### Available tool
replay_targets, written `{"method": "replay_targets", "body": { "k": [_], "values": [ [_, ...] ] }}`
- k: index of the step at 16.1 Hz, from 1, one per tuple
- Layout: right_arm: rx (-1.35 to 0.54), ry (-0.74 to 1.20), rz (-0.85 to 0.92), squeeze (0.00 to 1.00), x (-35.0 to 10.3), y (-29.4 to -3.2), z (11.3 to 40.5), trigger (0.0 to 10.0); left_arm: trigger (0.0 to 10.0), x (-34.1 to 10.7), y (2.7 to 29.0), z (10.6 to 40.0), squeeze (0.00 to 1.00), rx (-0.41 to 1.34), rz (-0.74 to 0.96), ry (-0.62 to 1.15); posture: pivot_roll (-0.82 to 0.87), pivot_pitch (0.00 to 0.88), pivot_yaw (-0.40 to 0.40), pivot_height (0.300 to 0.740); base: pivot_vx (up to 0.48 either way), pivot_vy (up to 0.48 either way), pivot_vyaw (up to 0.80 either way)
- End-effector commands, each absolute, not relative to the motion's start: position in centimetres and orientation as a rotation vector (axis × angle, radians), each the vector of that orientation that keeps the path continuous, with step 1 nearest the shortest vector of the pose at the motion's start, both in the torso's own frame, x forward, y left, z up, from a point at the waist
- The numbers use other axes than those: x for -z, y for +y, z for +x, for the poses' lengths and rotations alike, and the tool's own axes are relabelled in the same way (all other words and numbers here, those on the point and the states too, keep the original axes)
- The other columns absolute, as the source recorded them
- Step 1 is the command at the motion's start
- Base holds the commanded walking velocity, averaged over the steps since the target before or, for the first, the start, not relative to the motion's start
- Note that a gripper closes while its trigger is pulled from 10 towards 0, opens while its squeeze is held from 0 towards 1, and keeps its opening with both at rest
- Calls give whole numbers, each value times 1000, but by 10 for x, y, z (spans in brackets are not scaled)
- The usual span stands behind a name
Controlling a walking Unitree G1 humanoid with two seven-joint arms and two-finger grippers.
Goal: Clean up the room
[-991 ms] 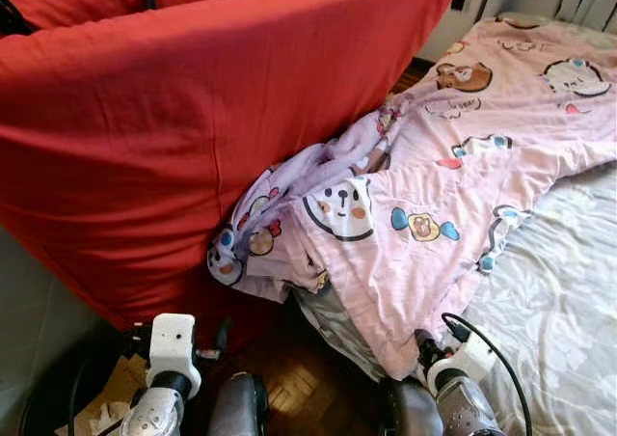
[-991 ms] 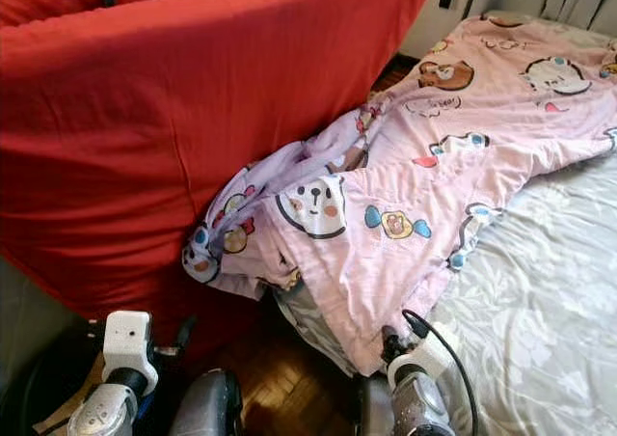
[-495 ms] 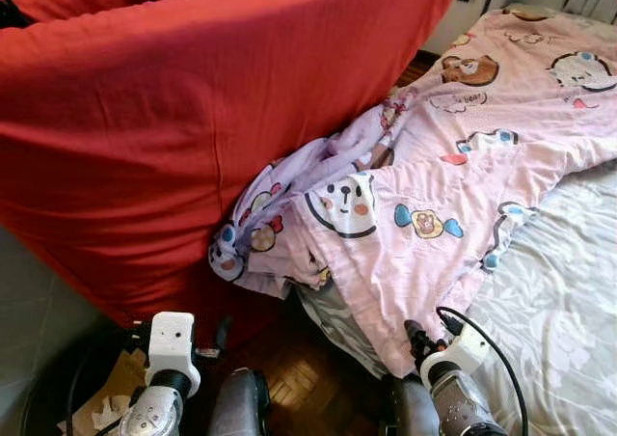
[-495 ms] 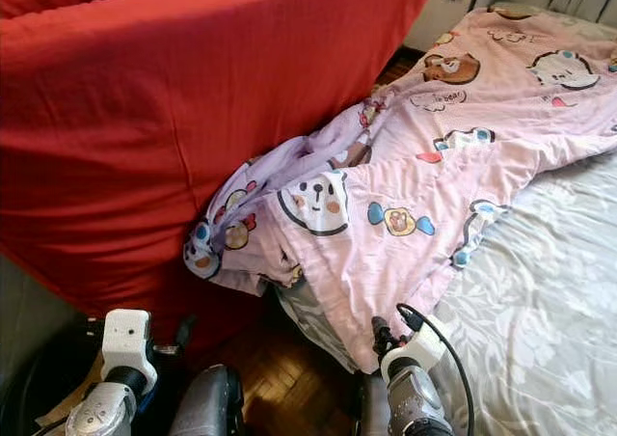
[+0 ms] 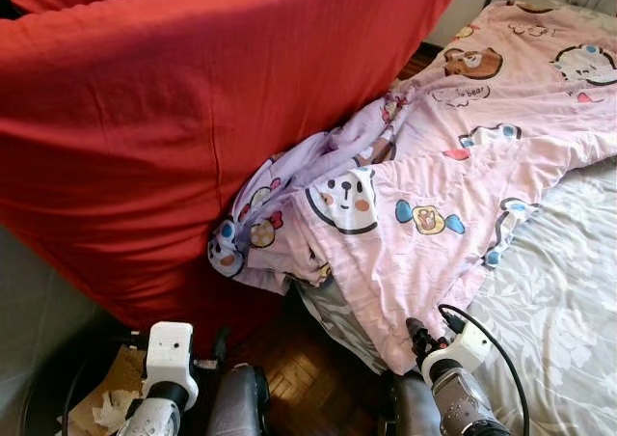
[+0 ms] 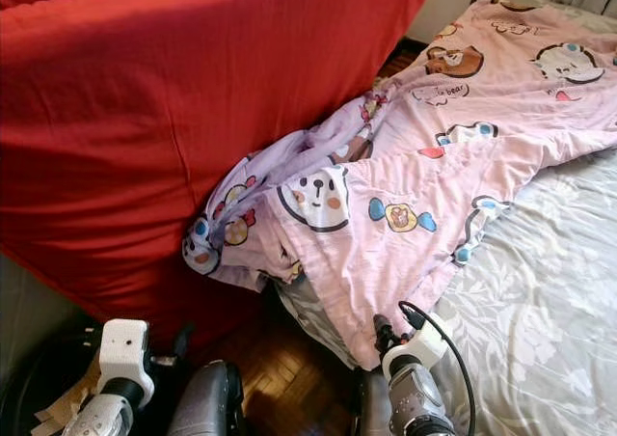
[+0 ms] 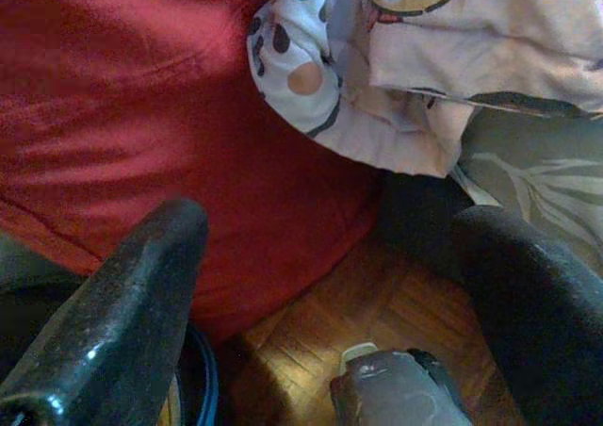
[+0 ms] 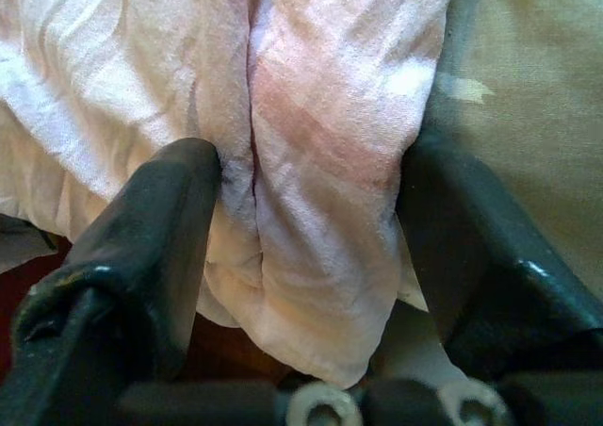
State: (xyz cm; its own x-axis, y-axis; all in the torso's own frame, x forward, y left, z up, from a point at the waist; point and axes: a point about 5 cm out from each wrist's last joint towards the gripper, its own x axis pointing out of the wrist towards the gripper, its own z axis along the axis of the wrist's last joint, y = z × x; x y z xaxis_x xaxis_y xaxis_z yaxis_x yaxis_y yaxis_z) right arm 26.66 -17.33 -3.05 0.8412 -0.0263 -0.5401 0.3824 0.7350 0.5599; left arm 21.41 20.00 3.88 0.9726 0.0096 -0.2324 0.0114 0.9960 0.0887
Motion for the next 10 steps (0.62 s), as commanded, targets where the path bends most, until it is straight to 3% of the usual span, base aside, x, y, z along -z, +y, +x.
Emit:
{"method": "replay_targets", "body": {
  "k": [1,2,10],
  "values": [
    [248,566,730,0,34,-171,263,9529,10000,-37,201,209,0,7,110,259,110,211,31,607,0,0,0],
    [243,563,731,0,33,-171,265,0,10000,-36,201,208,0,7,110,263,110,211,31,607,0,0,0],
    [216,562,730,0,33,-170,265,0,10000,-35,200,204,0,7,109,279,110,217,30,607,0,0,0]
  ]
}}
